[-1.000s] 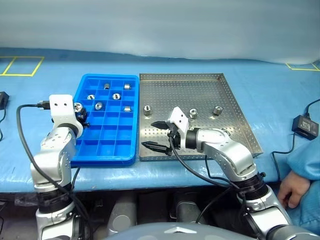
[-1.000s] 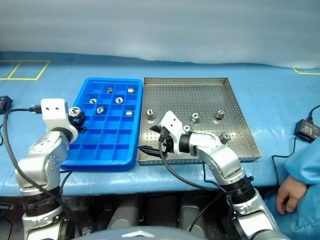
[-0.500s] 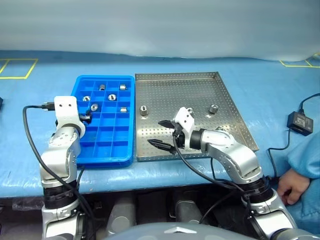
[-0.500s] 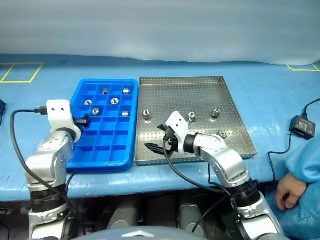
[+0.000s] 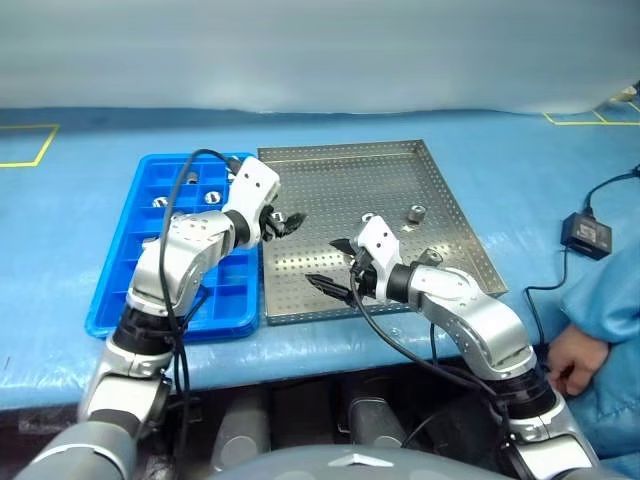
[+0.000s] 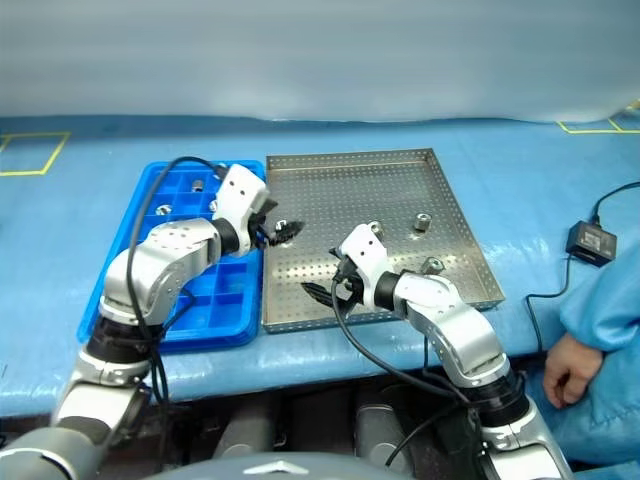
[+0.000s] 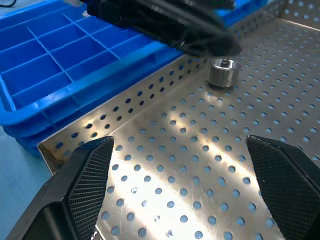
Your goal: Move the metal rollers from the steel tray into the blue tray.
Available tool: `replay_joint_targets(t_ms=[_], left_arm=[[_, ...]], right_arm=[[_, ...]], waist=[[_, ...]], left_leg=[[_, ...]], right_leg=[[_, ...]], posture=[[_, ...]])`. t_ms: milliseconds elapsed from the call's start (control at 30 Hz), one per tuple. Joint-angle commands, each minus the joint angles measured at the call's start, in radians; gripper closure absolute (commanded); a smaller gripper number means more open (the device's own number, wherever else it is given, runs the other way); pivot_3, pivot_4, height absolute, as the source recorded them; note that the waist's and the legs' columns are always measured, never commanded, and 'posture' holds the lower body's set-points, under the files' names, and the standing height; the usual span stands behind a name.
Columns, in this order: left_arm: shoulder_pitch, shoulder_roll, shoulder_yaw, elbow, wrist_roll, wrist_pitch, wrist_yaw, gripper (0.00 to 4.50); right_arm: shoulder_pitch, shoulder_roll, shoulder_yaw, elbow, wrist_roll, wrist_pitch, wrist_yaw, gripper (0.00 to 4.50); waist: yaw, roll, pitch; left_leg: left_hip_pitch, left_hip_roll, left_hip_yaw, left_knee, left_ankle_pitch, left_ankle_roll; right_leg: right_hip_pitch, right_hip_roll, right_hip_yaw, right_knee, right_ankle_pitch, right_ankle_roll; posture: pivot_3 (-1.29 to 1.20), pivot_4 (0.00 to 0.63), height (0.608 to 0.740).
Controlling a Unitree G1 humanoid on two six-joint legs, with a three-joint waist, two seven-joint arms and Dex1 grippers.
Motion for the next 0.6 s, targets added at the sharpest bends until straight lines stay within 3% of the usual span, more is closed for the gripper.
replay_joint_targets(t_ms=[33, 267, 600], left_arm=[[-0.113, 0.069, -0.128, 0.127, 0.098, -0.092, -0.138, 0.79], [-0.271, 0.072, -0.235, 0.410, 0.243, -0.238, -0.256, 0.79], [-0.335, 0.043, -0.307, 0.676, 0.429, -0.379, -0.330, 0.79]], right_arm=[[0.017, 0.027, -0.017, -0.058, 0.000, -0.023, -0.032, 0.00], [0.058, 0.063, -0.007, -0.088, -0.019, -0.042, -0.074, 0.00], [0.073, 0.085, 0.003, -0.093, -0.034, -0.071, -0.094, 0.00]], waist=[[-0.008, 0.000, 0.000], [-0.035, 0.000, 0.000], [-0.064, 0.000, 0.000]], left_leg=[[0.000, 0.000, 0.000, 0.000, 0.000, 0.000], [-0.001, 0.000, 0.000, 0.000, 0.000, 0.000], [-0.001, 0.000, 0.001, 0.000, 0.000, 0.000]], right_leg=[[0.000, 0.000, 0.000, 0.000, 0.000, 0.000], [-0.001, -0.001, 0.000, -0.001, 0.000, 0.000], [-0.001, -0.001, 0.001, 0.001, 0.000, 0.000]], posture=[[-0.12, 0.150, 0.740], [-0.18, 0.150, 0.740], [-0.20, 0.150, 0.740]])
